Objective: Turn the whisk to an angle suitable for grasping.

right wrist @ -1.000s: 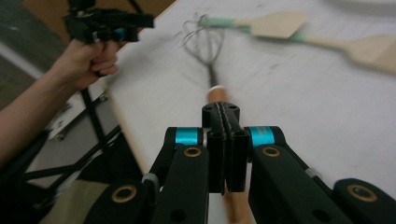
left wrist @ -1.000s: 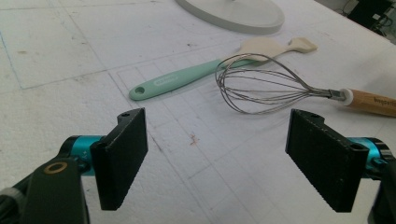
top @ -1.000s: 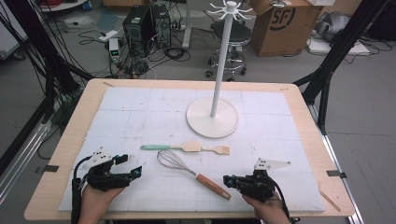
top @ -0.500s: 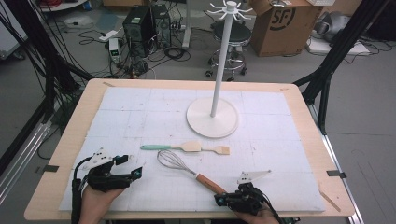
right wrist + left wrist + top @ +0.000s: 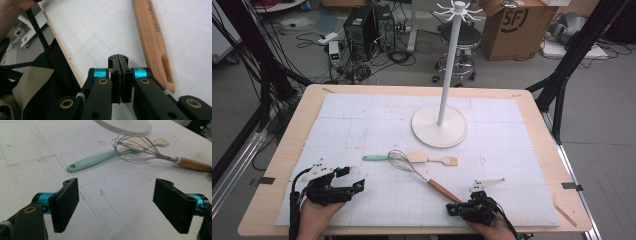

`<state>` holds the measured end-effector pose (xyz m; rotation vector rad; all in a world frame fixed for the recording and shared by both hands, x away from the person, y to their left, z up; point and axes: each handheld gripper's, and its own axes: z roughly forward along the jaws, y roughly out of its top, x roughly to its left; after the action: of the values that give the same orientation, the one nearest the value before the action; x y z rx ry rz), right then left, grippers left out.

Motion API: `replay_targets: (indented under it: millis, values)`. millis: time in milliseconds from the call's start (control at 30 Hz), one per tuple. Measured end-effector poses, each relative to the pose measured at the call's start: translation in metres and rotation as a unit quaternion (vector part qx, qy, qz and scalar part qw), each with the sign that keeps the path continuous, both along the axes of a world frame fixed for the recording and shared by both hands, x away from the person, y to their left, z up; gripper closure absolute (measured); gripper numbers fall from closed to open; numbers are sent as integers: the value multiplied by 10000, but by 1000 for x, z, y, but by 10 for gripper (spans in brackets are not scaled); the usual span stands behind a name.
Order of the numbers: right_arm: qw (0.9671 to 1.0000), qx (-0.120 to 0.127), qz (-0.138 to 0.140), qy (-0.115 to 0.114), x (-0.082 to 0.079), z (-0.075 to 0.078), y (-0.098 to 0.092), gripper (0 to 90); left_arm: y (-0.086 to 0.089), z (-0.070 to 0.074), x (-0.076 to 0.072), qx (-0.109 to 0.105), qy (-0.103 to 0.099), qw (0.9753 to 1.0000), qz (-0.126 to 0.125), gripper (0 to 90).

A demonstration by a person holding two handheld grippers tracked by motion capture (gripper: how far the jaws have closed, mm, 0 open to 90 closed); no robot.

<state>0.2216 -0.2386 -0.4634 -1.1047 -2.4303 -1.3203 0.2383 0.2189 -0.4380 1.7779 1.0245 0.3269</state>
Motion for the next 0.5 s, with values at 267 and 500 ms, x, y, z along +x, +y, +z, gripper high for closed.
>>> replay_targets:
  millis: [267, 500]
  values:
    - [9999, 16, -137, 30, 3, 0, -10, 895, -1, 0, 0, 21, 1, 10000, -7, 216]
    - [9990, 27, -434, 79, 10, 0, -25, 895, -2, -1, 0, 33, 5, 10000, -30, 216]
